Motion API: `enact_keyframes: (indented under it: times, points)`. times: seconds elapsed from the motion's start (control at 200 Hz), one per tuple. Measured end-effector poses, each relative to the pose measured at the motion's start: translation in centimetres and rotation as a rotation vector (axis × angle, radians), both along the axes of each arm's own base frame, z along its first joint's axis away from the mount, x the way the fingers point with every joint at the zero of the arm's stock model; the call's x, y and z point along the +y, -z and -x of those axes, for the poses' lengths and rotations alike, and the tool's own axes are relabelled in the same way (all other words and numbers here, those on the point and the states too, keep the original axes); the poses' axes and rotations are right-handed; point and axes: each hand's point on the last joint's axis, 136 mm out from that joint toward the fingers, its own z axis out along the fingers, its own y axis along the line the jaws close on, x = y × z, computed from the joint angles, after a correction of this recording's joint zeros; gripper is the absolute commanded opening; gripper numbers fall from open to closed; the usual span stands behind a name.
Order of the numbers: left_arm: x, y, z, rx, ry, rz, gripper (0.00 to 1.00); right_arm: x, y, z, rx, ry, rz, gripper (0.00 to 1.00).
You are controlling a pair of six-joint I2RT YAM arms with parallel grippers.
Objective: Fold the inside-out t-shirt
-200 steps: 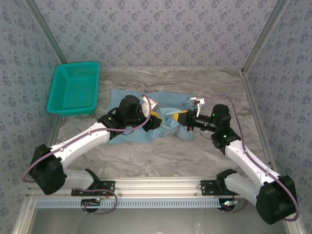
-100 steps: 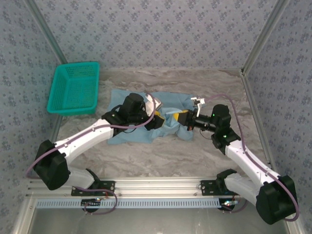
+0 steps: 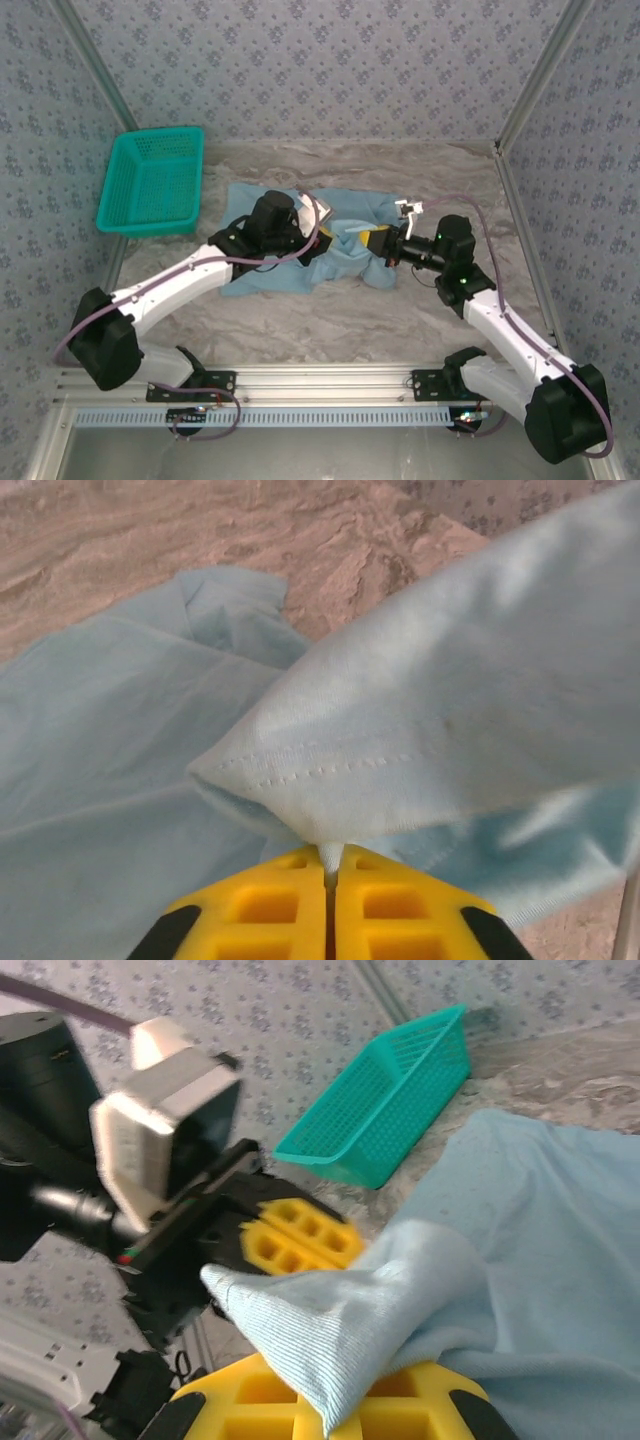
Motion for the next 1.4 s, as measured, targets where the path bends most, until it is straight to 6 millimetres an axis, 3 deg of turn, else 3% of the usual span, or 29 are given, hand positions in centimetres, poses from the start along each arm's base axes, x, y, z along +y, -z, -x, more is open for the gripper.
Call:
enact_keyframes:
  times: [0.18, 0.365, 0.58, 0.744, 0.889, 1.149, 1.399]
  points:
    - [1.1, -2.3, 1.6, -0.033, 0.037, 0.12, 0.01, -1.7, 0.9, -1.2, 0.037, 0.114, 0.032, 0.0]
    - [2.1, -3.0, 1.9, -0.016, 0.067, 0.209, 0.0, -3.5, 2.1, -2.6, 0.09, 0.223, 0.058, 0.02]
    - [3.0, -2.9, 1.9, 0.004, 0.075, 0.252, 0.0, -4.5, 3.5, -2.7, 0.107, 0.268, 0.094, 0.22]
    - [2.7, -2.5, 2.2, 0.038, 0.1, 0.259, 0.0, -3.6, 4.6, -1.8, 0.054, 0.248, 0.213, 0.37]
    - [2.5, -2.1, 2.0, 0.067, 0.097, 0.24, 0.0, -2.5, 5.0, -0.9, -0.012, 0.225, 0.366, 0.45]
    - [2.5, -2.8, 1.7, 0.056, 0.099, 0.237, 0.0, -1.1, 4.0, -0.2, -0.171, 0.198, 0.607, 0.44]
    - [2.4, -2.8, 1.9, 0.052, 0.11, 0.237, 0.0, 0.5, 6.6, -1.7, -0.111, 0.133, 0.741, 0.44]
